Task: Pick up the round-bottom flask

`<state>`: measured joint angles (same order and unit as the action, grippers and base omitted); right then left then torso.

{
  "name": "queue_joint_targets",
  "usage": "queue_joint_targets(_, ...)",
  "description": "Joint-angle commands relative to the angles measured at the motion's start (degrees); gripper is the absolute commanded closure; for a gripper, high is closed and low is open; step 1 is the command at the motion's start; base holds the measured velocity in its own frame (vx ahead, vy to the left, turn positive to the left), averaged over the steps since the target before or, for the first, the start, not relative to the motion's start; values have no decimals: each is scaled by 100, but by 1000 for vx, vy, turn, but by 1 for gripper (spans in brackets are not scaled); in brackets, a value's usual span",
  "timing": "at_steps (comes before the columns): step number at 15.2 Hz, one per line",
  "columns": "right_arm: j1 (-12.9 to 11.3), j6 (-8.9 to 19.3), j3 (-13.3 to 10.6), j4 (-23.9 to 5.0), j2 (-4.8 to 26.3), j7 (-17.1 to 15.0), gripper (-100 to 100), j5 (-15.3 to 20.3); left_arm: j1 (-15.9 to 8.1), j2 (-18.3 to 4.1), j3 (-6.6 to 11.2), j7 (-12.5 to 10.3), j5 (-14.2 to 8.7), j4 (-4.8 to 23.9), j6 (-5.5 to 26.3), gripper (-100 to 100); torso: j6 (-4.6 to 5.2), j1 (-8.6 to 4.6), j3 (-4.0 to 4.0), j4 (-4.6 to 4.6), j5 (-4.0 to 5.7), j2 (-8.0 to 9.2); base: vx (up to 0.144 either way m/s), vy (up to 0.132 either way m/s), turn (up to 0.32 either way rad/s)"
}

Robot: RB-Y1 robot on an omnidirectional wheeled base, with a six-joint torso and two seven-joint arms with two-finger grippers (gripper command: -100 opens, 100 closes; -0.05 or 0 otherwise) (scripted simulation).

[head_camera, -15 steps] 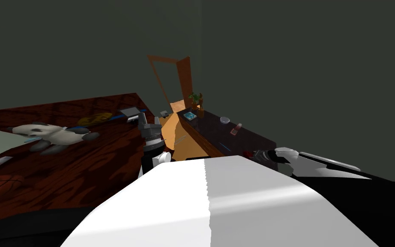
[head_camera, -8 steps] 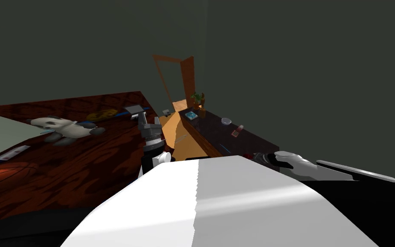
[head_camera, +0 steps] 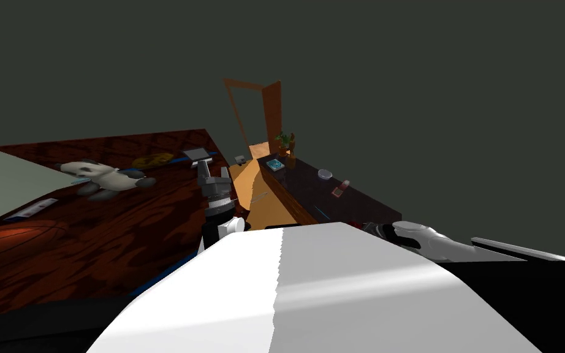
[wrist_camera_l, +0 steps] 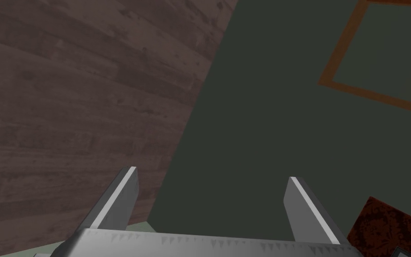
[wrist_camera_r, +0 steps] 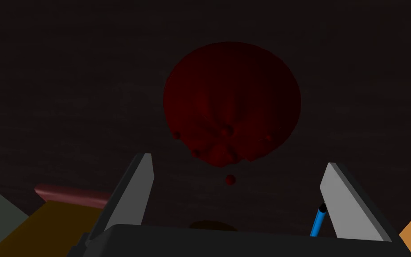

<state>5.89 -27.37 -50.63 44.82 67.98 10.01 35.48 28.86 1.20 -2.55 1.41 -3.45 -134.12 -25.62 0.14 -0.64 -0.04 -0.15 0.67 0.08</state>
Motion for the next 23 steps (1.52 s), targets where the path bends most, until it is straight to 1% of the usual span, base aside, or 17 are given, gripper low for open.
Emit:
queue_joint_targets(1, 0, 0, 0, 0, 0, 0, -100, 0, 0, 0, 0, 0, 0, 0, 0, 0, 0, 0, 0, 0, 0, 0, -13, -7, 34)
queue_joint_targets(2, 14, 31, -6, 35, 8, -12, 100, -11, 0, 0, 0, 0, 0, 0, 0, 0, -1, 0, -1, 0, 2, -3, -5, -1, 3)
queue_joint_targets(6, 20, 30, -16, 26, 25, 1, 100, 4, 0, 0, 0, 0, 0, 0, 0, 0, 5, -3, 0, 5, 18, -6, -3, -1, 4)
queue_joint_targets(8, -280, -309, 114, -372, -191, 149, 100, 186, 1, 0, 0, 0, 0, 0, 0, 0, 3, -9, -3, 5, 22, -13, 28, 22, -93)
queue_joint_targets(9, -280, -351, 114, -509, -191, 149, 100, 186, 1, 0, 0, 0, 0, 0, 0, 0, 0, -1, -7, 5, 20, -20, 28, 33, -97)
queue_joint_targets(10, -427, -540, 186, -654, -278, 231, 100, 296, 1, 0, 0, 0, 0, 0, 0, 0, 2, 0, -8, 3, 18, -21, 25, 29, -87)
queue_joint_targets(11, -427, -549, 186, -814, -278, 231, 100, 296, 1, 0, 0, 0, 0, 0, 0, 0, -1, 1, -9, 3, 18, -23, 18, 22, -64)
queue_joint_targets(12, -574, -746, 257, -966, -364, 313, 100, 406, 1, 0, 0, 0, 0, 0, 0, 0, 2, -1, -8, 2, 17, -20, 19, 22, -65)
queue_joint_targets(15, -574, -746, 257, -1106, -364, 313, 100, 406, 1, 0, 0, 0, 0, 0, 0, 0, 2, -5, -5, 3, 16, -15, 8, 9, -27)
queue_joint_targets(16, -721, -944, 329, -1285, -451, 395, 100, 517, 1, 0, 0, 0, 0, 0, 0, 0, 1, -8, -4, 4, 16, -12, 7, 11, -41)
queue_joint_targets(17, -721, -944, 329, -1398, -451, 395, 100, 517, 1, 0, 0, 0, 0, 0, 0, 0, -2, -6, -4, 5, 17, -13, 12, 17, -48)
queue_joint_targets(18, -868, -1141, 401, -1541, -537, 476, 100, 627, 1, 0, 0, 0, 0, 0, 0, 0, -1, -4, -4, 4, 16, -14, 8, 22, -80)
queue_joint_targets(19, -868, -1141, 401, -1678, -537, 476, 100, 627, 1, 0, 0, 0, 0, 0, 0, 0, -2, -1, -4, 4, 16, -14, 4, 26, -57)
queue_joint_targets(20, -1016, -1339, 473, -1820, -623, 558, 100, 737, 1, 0, 0, 0, 0, 0, 0, 0, -1, 1, -4, 4, 14, -12, 2, 34, -77)
queue_joint_targets(21, -1016, -1339, 473, -1978, -623, 558, 100, 737, 1, 0, 0, 0, 0, 0, 0, 0, -3, 5, -4, 4, 14, -12, 4, 41, -52)
queue_joint_targets(22, -1016, -1339, 473, -1983, -623, 558, 100, 737, 1, 0, 0, 0, 0, 0, 0, 0, -1, 9, -3, 3, 13, -11, 3, 32, -12)
queue_joint_targets(23, -1163, -1536, 545, -2164, -710, 640, 100, 847, 1, 0, 0, 0, 0, 0, 0, 0, -1, 8, -3, 4, 12, -10, -1, 27, -58)
